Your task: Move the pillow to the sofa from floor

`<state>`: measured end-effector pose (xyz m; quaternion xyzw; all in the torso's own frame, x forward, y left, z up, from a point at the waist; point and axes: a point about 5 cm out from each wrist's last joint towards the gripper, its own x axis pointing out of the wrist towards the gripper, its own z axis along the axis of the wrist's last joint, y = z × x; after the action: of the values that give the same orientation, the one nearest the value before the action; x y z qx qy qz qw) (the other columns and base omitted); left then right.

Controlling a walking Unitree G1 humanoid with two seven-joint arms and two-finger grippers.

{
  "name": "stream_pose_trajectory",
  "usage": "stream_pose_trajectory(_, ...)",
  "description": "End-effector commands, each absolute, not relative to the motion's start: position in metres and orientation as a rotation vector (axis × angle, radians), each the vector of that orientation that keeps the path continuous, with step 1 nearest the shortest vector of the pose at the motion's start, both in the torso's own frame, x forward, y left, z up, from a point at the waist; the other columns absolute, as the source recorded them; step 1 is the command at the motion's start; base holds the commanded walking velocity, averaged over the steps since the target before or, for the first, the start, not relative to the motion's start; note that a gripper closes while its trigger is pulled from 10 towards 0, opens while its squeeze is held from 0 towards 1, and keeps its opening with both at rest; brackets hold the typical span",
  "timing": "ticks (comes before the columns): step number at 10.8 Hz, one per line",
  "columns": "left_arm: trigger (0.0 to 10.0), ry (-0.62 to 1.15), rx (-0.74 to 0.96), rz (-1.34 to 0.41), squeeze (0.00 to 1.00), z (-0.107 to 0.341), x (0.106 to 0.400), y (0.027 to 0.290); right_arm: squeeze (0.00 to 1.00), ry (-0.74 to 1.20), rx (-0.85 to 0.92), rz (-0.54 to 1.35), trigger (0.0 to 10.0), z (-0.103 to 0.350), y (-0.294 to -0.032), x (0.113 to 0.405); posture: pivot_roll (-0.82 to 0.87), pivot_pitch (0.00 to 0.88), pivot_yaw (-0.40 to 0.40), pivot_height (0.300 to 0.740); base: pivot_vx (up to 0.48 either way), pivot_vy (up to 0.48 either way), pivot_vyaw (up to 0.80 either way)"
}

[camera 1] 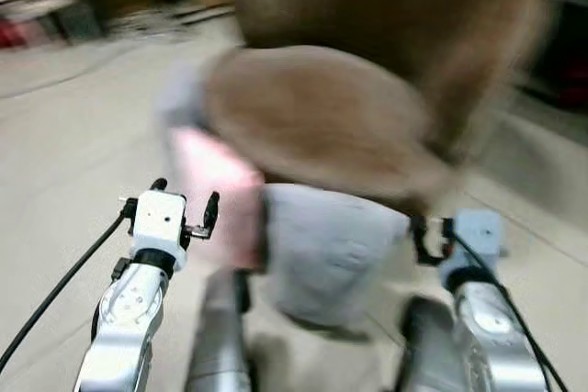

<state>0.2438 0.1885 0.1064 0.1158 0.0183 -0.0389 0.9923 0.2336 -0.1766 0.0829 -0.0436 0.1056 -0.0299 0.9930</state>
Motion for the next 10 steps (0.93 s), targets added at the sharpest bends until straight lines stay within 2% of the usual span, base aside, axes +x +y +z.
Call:
stream_pose_trajectory(1,10.0,0.034,0.247,-0.078,0.0,0.107,0.243,0.19,0.0,0.198,-0.076,-0.025,10.0,0.087,-0.171,0.236,-0.1,0.0,0.027,0.455,0.0,-0.371,0.8)
stream_pose_trajectory(3,10.0,0.033,0.229,-0.055,0.0,0.107,0.242,0.194,0.0,0.197,-0.088,-0.012,10.0,0.086,-0.168,0.24,-0.08,0.0,0.016,0.455,0.0,-0.189,0.8)
stream_pose_trajectory(8,10.0,0.038,0.223,-0.035,0.0,0.106,0.243,0.199,0.0,0.2,-0.118,0.028,10.0,0.085,-0.163,0.245,-0.08,0.0,0.009,0.455,0.0,0.0,0.0)
stream_pose_trajectory(10,10.0,0.033,0.198,-0.041,0.0,0.107,0.242,0.199,0.0,0.202,-0.124,0.091,10.0,0.084,-0.157,0.247,-0.07,0.0,0.003,0.455,0.0,0.0,0.61)
